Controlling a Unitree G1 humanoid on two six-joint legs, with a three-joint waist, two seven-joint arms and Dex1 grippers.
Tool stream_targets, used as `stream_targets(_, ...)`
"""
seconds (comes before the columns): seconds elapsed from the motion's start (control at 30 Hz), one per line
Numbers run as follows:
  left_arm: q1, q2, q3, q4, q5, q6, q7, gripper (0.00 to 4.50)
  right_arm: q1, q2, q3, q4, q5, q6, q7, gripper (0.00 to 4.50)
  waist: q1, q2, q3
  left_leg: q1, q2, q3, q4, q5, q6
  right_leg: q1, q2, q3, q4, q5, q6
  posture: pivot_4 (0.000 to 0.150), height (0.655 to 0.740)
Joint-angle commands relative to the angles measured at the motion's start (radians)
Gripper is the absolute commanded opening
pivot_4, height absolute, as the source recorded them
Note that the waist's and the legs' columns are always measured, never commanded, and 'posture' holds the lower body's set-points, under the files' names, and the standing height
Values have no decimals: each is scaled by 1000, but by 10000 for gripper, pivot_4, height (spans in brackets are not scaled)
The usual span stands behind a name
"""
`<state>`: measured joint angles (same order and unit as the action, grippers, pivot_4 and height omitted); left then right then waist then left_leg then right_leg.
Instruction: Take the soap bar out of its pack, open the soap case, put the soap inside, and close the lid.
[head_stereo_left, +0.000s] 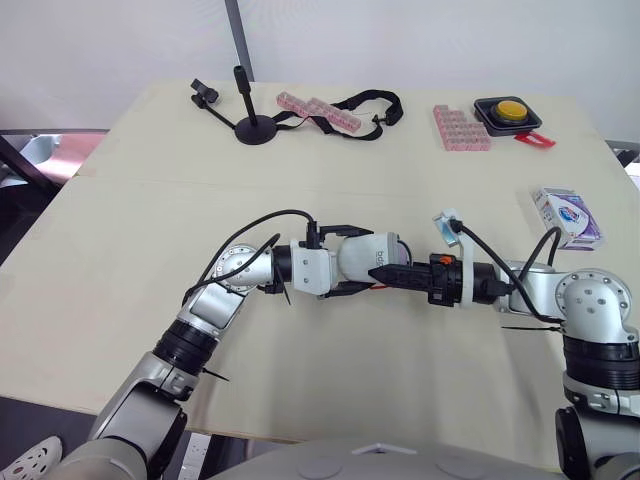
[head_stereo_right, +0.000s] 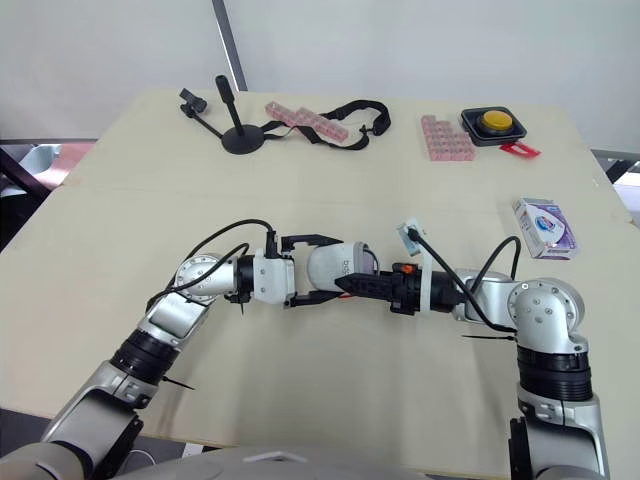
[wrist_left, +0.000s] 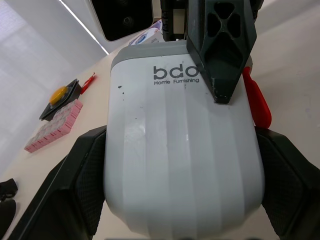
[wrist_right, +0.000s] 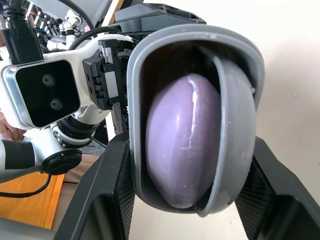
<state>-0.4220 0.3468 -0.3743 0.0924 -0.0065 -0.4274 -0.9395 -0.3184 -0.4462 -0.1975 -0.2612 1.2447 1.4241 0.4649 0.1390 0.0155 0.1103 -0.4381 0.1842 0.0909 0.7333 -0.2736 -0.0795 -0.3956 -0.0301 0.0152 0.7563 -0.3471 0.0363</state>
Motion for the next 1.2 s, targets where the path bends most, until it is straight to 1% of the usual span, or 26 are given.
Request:
stream_targets(0.03, 2, 13, 7, -45, -52, 65, -26, 34765, -5, -15, 3, -37, 27, -17, 13, 20666, 0, 0, 0, 0, 0, 0, 0, 0, 0, 0, 0, 0, 0, 0, 0, 1500, 7096)
stream_targets(0.1, 5, 15, 13, -56, -81, 97, -45, 44945, -8, -21, 10, -40, 29, -11, 17, 20666, 0, 0, 0, 0, 0, 0, 0, 0, 0, 0, 0, 0, 0, 0, 0, 1500, 7096)
stream_targets(0.33, -15, 36, 30, -68, -144, 184, -104, 44945, -26, -37, 32, -41, 35, -8, 17, 20666, 0, 0, 0, 0, 0, 0, 0, 0, 0, 0, 0, 0, 0, 0, 0, 1500, 7096)
stream_targets(0.4, -16, 60, 40, -83, -189, 245, -144, 44945, -32, -57, 43, -48, 20, -8, 22, 20666, 0, 0, 0, 0, 0, 0, 0, 0, 0, 0, 0, 0, 0, 0, 0, 1500, 7096)
stream_targets(0.5, -20, 104, 64, -120, -268, 388, -190, 44945, -65, -137, 85, -73, -31, -16, 66, 20666, -1, 1, 0, 0, 0, 0, 0, 0, 0, -2, 0, 1, 0, 0, 0, 1500, 7096)
stream_targets(0.57, -17, 132, 74, -155, -310, 484, -208, 44945, -106, -172, 97, -74, -36, -16, 86, 20666, -2, 1, 0, 0, 0, 0, 0, 0, 0, -2, 0, 1, 0, 0, 0, 1500, 7096)
stream_targets(0.6, -13, 158, 77, -186, -346, 574, -224, 44945, -141, -204, 123, -84, -59, -22, 108, 20666, -2, 1, 0, 0, 0, 0, -1, 0, 0, -1, 0, 1, 0, 0, 0, 1500, 7096)
stream_targets(0.67, -11, 192, 78, -229, -386, 684, -244, 44945, -190, -258, 174, -103, -105, -35, 148, 20666, -4, 1, 1, 0, 0, 0, -1, 0, 0, -2, 0, 1, 0, 0, 0, 1500, 7096)
stream_targets(0.7, -20, 199, 84, -248, -423, 763, -240, 44945, -219, -306, 228, -129, -151, -51, 179, 20666, -2, 1, 1, 0, 0, 0, -1, 0, 0, -2, 2, 1, 0, 0, 0, 1500, 7096)
stream_targets(0.73, -40, 201, 89, -263, -451, 853, -219, 44945, -260, -346, 275, -161, -173, -43, 205, 20666, 0, 2, 1, 0, 0, 0, -1, 0, 0, -1, 3, 1, 0, 0, 0, 1500, 7096)
stream_targets(0.83, -97, 177, 104, -297, -508, 985, -181, 44945, -392, -467, 461, -263, -288, -73, 303, 20666, 7, 2, 1, 0, 0, 0, -1, 0, 0, -1, 4, 0, 0, 0, 0, 1500, 7096)
stream_targets(0.9, -126, 151, 100, -304, -506, 1007, -158, 44945, -470, -512, 572, -296, -370, -98, 348, 20666, 10, 1, 1, 0, 0, 0, -1, 0, 0, -1, 4, 1, 0, 0, 0, 1500, 7096)
stream_targets(1.0, -143, 117, 85, -312, -482, 1005, -130, 44945, -565, -542, 705, -317, -478, -127, 394, 20666, 15, 1, 2, -1, 0, 0, -1, 0, -1, 1, 6, 2, -4, 0, 1, 1500, 7096)
stream_targets(1.1, -124, 97, 37, -337, -432, 953, -131, 44945, -638, -521, 801, -308, -562, -129, 404, 20666, 21, 1, 2, -1, 0, 0, 0, -1, -1, 2, 7, 2, -4, 1, 1, 1500, 7096)
stream_targets(1.2, -103, 92, 8, -350, -411, 929, -139, 44945, -671, -504, 854, -292, -615, -130, 417, 20666, 30, 1, 2, -1, 0, 0, 0, -1, -2, 2, 7, 2, -3, 1, 1, 1500, 7096)
